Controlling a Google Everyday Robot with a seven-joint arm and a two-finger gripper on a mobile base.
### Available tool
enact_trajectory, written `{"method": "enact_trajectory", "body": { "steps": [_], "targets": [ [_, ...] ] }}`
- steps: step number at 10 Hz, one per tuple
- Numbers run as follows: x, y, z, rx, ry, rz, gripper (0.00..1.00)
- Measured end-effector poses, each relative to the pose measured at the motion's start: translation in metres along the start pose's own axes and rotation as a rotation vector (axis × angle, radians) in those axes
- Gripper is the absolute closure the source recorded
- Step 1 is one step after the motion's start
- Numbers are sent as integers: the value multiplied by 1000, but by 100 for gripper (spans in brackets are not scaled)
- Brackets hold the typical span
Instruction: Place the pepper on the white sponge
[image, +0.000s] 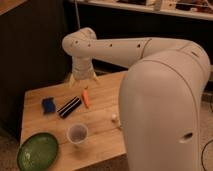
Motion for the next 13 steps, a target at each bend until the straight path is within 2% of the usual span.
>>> {"method": "enact_trajectory", "body": {
  "steps": [9, 10, 11, 13],
  "targets": [
    [-2, 1, -2, -6, -10, -9, 20],
    [-6, 2, -5, -15, -29, -27, 20],
    [-27, 3, -12, -24, -106, -59, 20],
    [-63, 10, -17, -52, -228, -77, 20]
  ]
}}
